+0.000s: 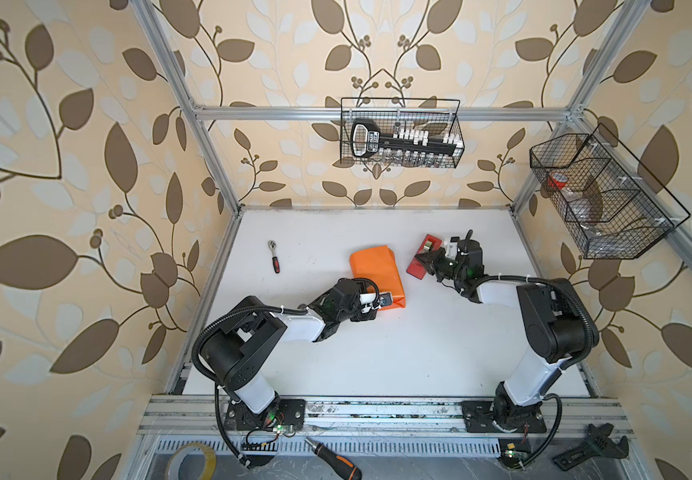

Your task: Wrap the gift box in paper

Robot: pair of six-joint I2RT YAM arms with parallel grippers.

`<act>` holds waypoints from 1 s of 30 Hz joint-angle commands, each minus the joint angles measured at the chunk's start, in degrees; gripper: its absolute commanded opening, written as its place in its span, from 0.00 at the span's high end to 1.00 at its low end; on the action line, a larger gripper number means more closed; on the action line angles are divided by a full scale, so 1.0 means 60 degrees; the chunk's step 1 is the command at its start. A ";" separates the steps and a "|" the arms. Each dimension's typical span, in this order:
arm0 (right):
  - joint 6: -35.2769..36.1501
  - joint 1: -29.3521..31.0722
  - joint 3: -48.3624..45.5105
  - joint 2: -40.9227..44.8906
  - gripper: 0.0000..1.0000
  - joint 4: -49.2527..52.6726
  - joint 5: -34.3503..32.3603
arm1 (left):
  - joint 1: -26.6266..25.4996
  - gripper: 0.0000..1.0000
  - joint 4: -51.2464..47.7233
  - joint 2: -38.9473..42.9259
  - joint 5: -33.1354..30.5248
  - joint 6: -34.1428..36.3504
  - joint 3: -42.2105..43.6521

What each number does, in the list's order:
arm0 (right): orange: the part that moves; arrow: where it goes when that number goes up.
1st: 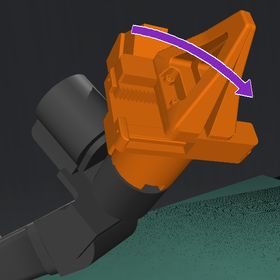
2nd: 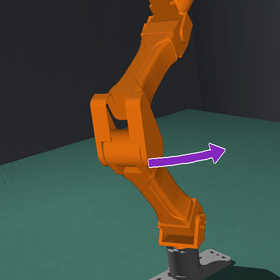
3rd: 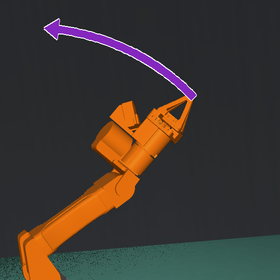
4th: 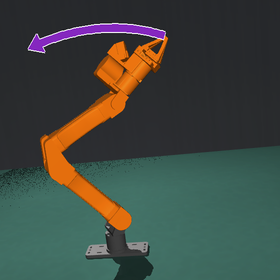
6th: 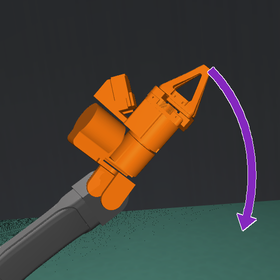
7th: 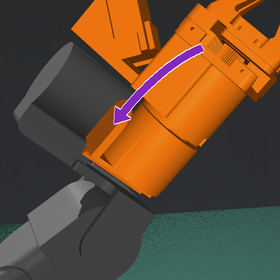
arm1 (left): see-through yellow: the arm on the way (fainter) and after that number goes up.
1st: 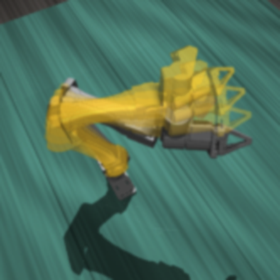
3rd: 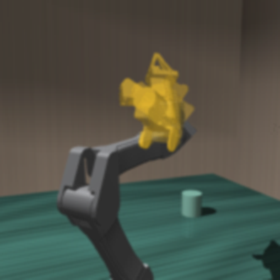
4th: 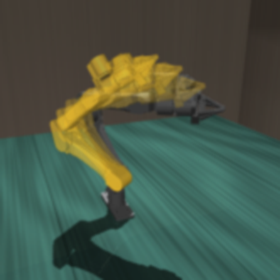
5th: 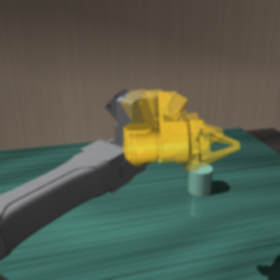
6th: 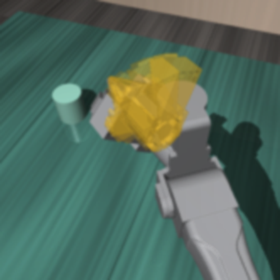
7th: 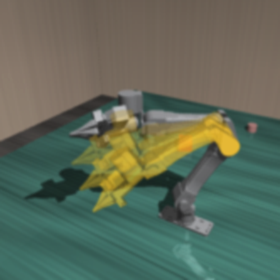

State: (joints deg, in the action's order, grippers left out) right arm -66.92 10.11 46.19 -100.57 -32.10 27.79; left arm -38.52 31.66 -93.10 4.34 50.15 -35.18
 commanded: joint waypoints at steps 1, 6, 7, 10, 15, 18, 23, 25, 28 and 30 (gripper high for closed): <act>-0.0156 0.0292 -0.0352 0.0455 1.00 -0.0378 0.0234 | 0.0163 0.27 -0.1011 -0.0334 -0.0199 0.0209 0.0075; 0.0012 0.0604 -0.0625 0.0482 1.00 -0.0288 0.0018 | 0.0155 0.27 -0.1000 -0.0334 -0.0183 0.0189 0.0077; 0.0043 0.0629 -0.0664 0.0423 1.00 -0.0317 -0.0006 | 0.0159 0.27 -0.1000 -0.0333 -0.0183 0.0179 0.0078; 0.0121 0.0655 -0.0771 0.0256 1.00 -0.0320 -0.0139 | 0.0154 0.27 -0.1015 -0.0319 -0.0155 0.0178 0.0075; 0.0384 0.0633 -0.1002 -0.0012 1.00 -0.0214 -0.0398 | 0.0152 0.27 -0.1021 -0.0319 -0.0174 0.0184 0.0073; 0.0490 0.0635 -0.1103 -0.0288 1.00 -0.0273 -0.0420 | 0.0163 0.27 -0.1028 -0.0348 -0.0168 0.0181 0.0062; 0.0692 0.0557 -0.1238 -0.0693 1.00 -0.0263 -0.0686 | 0.0153 0.27 -0.1047 -0.0355 -0.0160 0.0167 0.0045; 0.0788 0.0489 -0.1275 -0.0806 1.00 -0.0236 -0.0810 | 0.0163 0.27 -0.1046 -0.0362 -0.0165 0.0163 0.0046; 0.1114 0.0458 -0.1240 -0.0921 1.00 0.0073 -0.1047 | 0.0158 0.27 -0.1052 -0.0383 -0.0168 0.0167 0.0033; 0.1312 0.0425 -0.1240 -0.0976 1.00 0.0239 -0.1230 | 0.0165 0.27 -0.1029 -0.0383 -0.0183 0.0181 0.0033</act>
State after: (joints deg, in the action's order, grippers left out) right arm -61.25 12.62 40.29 -104.22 -36.12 22.04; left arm -38.52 31.66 -93.12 4.34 50.13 -35.18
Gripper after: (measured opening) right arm 0.047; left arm 0.733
